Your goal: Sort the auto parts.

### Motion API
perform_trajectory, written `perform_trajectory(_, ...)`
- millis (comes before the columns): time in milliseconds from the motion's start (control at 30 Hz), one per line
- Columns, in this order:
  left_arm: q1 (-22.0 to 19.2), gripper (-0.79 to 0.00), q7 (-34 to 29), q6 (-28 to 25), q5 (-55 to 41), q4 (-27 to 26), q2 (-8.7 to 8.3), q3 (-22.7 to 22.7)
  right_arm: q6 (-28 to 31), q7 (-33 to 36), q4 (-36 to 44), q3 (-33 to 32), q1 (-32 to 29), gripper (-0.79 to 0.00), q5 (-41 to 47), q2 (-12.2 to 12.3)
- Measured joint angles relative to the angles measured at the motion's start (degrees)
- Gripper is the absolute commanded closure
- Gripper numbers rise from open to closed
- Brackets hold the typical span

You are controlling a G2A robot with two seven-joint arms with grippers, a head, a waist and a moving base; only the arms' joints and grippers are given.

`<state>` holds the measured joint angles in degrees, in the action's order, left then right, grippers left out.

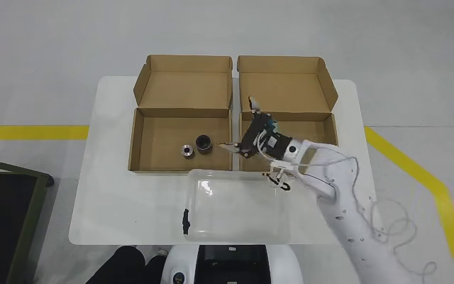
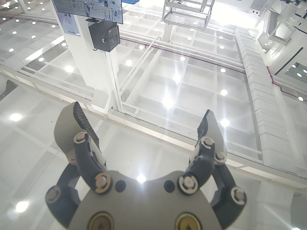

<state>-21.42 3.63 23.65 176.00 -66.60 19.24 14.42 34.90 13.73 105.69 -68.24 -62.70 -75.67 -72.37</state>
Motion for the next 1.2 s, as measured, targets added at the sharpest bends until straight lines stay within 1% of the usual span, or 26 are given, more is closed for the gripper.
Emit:
perform_trajectory(200, 0.0, -0.785, 0.0, 0.0, 0.0, 0.0, 0.0, 0.0, 1.2, -3.5, 5.3, -9.3, -8.3, -0.785, -1.6, 1.7)
perform_trajectory(367, 0.0, -0.785, 0.0, 0.0, 0.0, 0.0, 0.0, 0.0, 2.0, -6.2, 6.6, -17.5, -14.9, -0.785, -0.7, 2.8)
perform_trajectory(500, 0.0, -0.785, 0.0, 0.0, 0.0, 0.0, 0.0, 0.0, 2.3, -10.0, 7.1, -23.0, -20.3, -0.785, -0.2, 3.4)
perform_trajectory(667, 0.0, -0.785, 0.0, 0.0, 0.0, 0.0, 0.0, 0.0, 2.0, -15.3, 7.0, -27.5, -25.9, -0.785, -1.7, 3.8)
perform_trajectory(900, 0.0, -0.785, 0.0, 0.0, 0.0, 0.0, 0.0, 0.0, 0.8, -26.1, 6.5, -34.5, -34.6, -0.785, -3.6, 4.2)
perform_trajectory(1000, 0.0, -0.785, 0.0, 0.0, 0.0, 0.0, 0.0, 0.0, 1.0, -28.8, 6.5, -36.9, -37.8, -0.785, -4.0, 4.4)
perform_trajectory(1200, 0.0, -0.785, 0.0, 0.0, 0.0, 0.0, 0.0, 0.0, 1.7, -32.8, 6.1, -40.4, -42.1, -0.785, -4.4, 4.6)
